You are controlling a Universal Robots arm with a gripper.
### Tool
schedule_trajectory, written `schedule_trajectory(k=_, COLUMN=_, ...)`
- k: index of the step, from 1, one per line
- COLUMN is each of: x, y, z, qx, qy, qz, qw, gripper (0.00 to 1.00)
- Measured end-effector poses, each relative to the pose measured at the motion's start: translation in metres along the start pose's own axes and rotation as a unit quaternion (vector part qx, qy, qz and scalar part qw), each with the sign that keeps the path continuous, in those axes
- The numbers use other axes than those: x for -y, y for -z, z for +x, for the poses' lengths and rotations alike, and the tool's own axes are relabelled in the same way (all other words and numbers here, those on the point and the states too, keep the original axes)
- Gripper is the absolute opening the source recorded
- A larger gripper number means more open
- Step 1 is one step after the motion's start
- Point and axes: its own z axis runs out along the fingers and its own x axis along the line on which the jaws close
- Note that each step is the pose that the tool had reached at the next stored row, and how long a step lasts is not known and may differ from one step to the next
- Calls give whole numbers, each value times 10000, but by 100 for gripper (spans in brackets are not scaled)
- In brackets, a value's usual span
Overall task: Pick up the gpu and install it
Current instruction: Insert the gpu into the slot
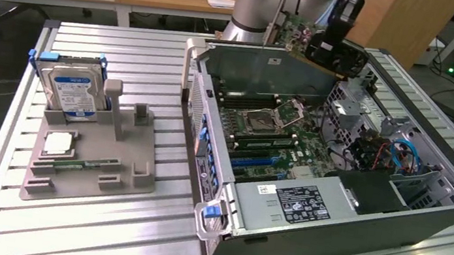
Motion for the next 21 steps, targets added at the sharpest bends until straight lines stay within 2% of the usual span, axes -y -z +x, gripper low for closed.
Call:
schedule_trajectory(k=6, x=0, y=-2, z=0, qx=-10, qy=466, qz=-13, qw=9989, gripper=29)
schedule_trajectory(k=9, x=0, y=-15, z=0, qx=-17, qy=733, qz=-20, qw=9973, gripper=29)
schedule_trajectory(k=12, x=1, y=-41, z=1, qx=-19, qy=990, qz=-23, qw=9951, gripper=29)
schedule_trajectory(k=14, x=2, y=-53, z=2, qx=-10, qy=1091, qz=-5, qw=9940, gripper=29)
schedule_trajectory(k=19, x=10, y=-73, z=14, qx=34, qy=1278, qz=78, qw=9918, gripper=29)
schedule_trajectory(k=21, x=16, y=-85, z=21, qx=45, qy=1352, qz=97, qw=9908, gripper=29)
